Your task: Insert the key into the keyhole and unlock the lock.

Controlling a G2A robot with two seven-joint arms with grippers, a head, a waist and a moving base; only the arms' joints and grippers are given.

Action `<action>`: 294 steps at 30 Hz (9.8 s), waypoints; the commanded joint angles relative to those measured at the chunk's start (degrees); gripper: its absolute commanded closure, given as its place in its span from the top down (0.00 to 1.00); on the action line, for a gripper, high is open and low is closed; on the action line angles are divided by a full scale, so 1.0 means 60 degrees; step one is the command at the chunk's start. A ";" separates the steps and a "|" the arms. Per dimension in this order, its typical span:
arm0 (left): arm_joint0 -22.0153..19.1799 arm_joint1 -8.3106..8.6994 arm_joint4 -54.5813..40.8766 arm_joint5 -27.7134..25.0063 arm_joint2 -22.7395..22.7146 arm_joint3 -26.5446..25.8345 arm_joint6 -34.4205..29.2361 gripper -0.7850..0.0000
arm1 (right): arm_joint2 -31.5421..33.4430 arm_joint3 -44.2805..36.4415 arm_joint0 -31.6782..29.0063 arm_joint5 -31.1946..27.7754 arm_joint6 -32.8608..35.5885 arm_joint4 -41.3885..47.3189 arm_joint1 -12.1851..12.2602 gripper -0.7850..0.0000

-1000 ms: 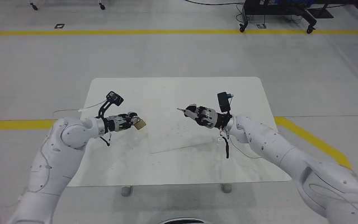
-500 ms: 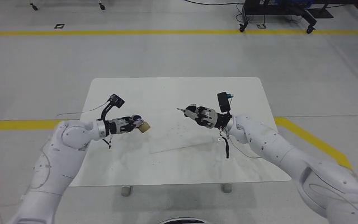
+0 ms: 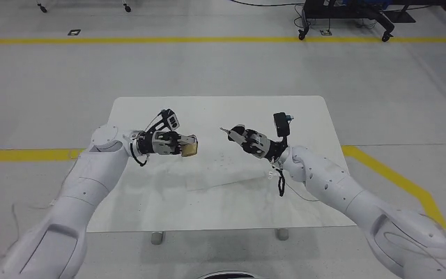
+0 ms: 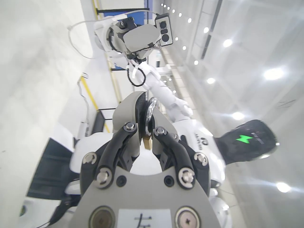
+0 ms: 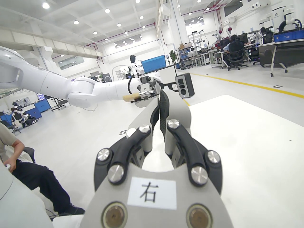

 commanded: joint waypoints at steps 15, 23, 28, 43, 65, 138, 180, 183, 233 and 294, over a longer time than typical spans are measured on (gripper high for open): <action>-0.0342 -0.0051 0.0153 -0.0418 0.0848 0.0119 0.1373 0.00 | 0.0168 -0.0260 -0.0125 0.0000 -0.0154 -0.0025 0.0020 0.00; 0.0015 -0.0346 -0.1273 -0.0499 0.0260 -0.0337 0.4564 0.00 | 0.0805 -0.0739 -0.0627 0.0548 0.0839 0.1643 -0.0044 0.00; 0.0074 -0.0849 -0.1864 -0.1409 0.0603 -0.0417 0.5332 0.00 | 0.1202 -0.1109 -0.1007 0.0000 0.1465 0.2770 0.0000 0.00; -0.0115 -0.1294 -0.2256 -0.1867 0.0874 -0.0045 0.5382 0.00 | 0.1340 -0.1784 -0.1315 0.0000 0.2519 0.4167 0.0113 0.00; -0.0115 -0.1294 -0.2256 -0.1867 0.0874 -0.0045 0.5382 0.00 | 0.1658 -0.2993 -0.2085 0.1925 0.4128 0.6629 0.0144 0.00; 0.0638 -0.1835 0.1867 -0.0525 -0.0257 -0.0686 0.8001 0.00 | 0.4550 -0.4734 -0.4500 0.6650 0.6773 0.8447 -0.0551 0.00; 0.1662 -0.2008 0.4363 -0.1518 -0.0773 -0.2201 1.0408 0.00 | 0.4435 -0.4689 -0.4892 0.6305 0.4831 0.7749 -0.1367 0.00; 0.1706 -0.2025 0.4387 -0.1509 -0.0844 -0.2233 1.0375 0.00 | 0.4563 -0.4695 -0.4947 0.6415 0.4833 0.7763 -0.1400 0.00; 0.1844 -0.2333 0.4918 -0.1101 -0.1455 -0.2171 0.9580 0.00 | 0.5336 -0.4800 -0.5397 0.7022 0.5770 0.6965 -0.1967 0.00; 0.1543 -0.2513 0.4780 -0.0020 -0.1873 -0.1575 0.8272 0.00 | 0.5999 -0.5082 -0.5940 0.7321 0.6538 0.6238 -0.2299 0.00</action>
